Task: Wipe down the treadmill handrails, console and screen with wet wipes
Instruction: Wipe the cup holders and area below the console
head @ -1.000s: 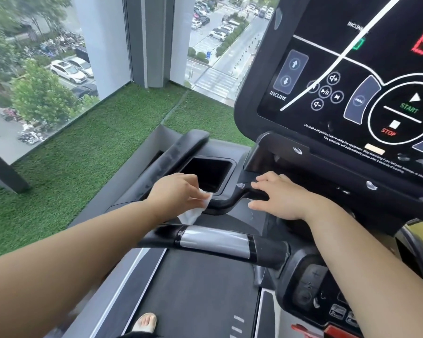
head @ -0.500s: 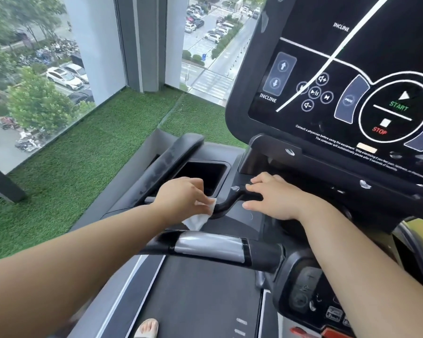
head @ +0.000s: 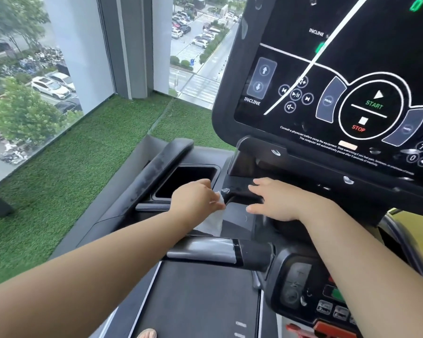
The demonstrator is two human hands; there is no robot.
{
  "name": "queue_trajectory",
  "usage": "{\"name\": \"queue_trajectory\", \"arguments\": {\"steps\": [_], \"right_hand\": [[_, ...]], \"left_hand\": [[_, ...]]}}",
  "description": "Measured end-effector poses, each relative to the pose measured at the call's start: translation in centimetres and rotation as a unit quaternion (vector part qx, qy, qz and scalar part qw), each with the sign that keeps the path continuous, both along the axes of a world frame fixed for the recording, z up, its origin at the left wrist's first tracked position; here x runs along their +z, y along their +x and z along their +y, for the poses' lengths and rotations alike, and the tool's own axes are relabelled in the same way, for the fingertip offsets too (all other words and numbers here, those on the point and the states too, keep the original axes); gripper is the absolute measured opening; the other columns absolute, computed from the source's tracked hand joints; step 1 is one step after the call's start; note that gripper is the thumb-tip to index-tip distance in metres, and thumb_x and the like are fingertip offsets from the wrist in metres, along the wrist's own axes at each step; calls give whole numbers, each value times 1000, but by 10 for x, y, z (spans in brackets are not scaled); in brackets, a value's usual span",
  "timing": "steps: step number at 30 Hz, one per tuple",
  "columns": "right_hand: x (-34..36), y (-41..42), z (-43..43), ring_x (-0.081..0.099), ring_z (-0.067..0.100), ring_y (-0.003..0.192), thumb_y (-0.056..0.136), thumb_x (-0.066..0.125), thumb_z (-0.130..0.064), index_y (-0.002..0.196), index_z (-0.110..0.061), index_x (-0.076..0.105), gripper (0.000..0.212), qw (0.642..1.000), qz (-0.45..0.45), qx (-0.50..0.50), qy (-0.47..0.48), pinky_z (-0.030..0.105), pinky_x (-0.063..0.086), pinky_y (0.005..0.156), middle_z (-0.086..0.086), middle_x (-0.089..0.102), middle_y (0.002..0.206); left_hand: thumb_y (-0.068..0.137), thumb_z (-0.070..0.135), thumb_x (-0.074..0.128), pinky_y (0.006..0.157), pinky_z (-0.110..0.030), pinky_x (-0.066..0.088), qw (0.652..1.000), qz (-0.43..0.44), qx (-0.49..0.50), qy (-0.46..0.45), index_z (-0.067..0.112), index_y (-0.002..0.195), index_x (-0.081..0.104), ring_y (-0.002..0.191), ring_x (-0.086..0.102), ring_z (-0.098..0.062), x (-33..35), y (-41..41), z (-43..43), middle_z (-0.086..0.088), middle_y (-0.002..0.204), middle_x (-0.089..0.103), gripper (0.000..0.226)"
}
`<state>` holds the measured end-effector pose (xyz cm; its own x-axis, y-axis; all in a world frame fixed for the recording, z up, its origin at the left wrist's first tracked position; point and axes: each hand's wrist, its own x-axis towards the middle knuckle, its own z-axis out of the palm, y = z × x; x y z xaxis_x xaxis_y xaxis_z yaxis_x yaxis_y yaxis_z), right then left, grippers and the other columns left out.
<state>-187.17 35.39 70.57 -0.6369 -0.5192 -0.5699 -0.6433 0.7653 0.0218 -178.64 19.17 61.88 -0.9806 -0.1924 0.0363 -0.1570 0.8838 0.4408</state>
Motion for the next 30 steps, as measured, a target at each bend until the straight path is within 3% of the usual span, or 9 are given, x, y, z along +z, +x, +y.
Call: {"name": "queue_trajectory", "arguments": {"steps": [5, 9, 14, 18, 22, 25, 30], "right_hand": [[1, 0, 15, 8, 14, 147, 98, 41, -46, 153, -18, 13, 68, 1000, 1, 2, 23, 31, 13, 117, -4, 0, 160], [-2, 1, 18, 9, 15, 146, 98, 41, -47, 153, -20, 14, 67, 1000, 0, -5, 2, 32, 14, 117, -6, -1, 160], [0, 0, 18, 13, 16, 146, 97, 42, -48, 152, -20, 17, 66, 1000, -2, -4, -10, 31, 17, 114, -7, 1, 160], [0, 1, 18, 18, 17, 144, 97, 43, -48, 152, -19, 19, 67, 1000, -3, -3, -14, 30, 21, 112, -7, 2, 160], [-1, -1, 18, 27, 22, 141, 96, 43, -50, 152, -20, 21, 67, 1000, -5, -10, -16, 32, 26, 111, -7, 4, 159], [-1, -1, 15, 30, 22, 139, 96, 43, -51, 151, -19, 22, 68, 1000, 0, -4, -9, 33, 28, 110, -6, 6, 159], [-1, -2, 17, 32, 22, 138, 95, 43, -51, 152, -20, 21, 68, 1000, -4, -4, -10, 32, 29, 109, -7, 5, 159]], "left_hand": [[92, 48, 49, 60, -23, 37, 999, -31, 11, -18, 24, 106, 70, 85, 59, -18, 1, -3, 1, 5, 93, 45, 35], [94, 47, 44, 56, -23, 31, 999, -28, 24, -33, 22, 104, 69, 85, 56, -16, -1, -1, 4, 4, 95, 47, 36], [97, 45, 37, 70, -30, 34, 997, -27, -3, -73, 19, 109, 62, 103, 54, -24, 7, -18, 8, -2, 119, 51, 37], [97, 45, 38, 63, -30, 45, 996, 15, -29, -87, 22, 121, 60, 95, 56, -23, -10, -5, 2, -1, 109, 53, 40], [85, 45, 38, 39, -32, 50, 985, 106, -108, -89, 14, 97, 73, 63, 57, -25, -27, -1, -11, -2, 84, 62, 48], [88, 44, 33, 49, -37, 53, 987, 84, -106, -81, 11, 108, 69, 73, 56, -29, -20, -11, -10, -6, 95, 62, 53], [86, 36, 39, 41, -31, 51, 981, 114, -136, -81, 8, 104, 70, 61, 56, -25, -27, -1, -10, -6, 89, 62, 46]]}}
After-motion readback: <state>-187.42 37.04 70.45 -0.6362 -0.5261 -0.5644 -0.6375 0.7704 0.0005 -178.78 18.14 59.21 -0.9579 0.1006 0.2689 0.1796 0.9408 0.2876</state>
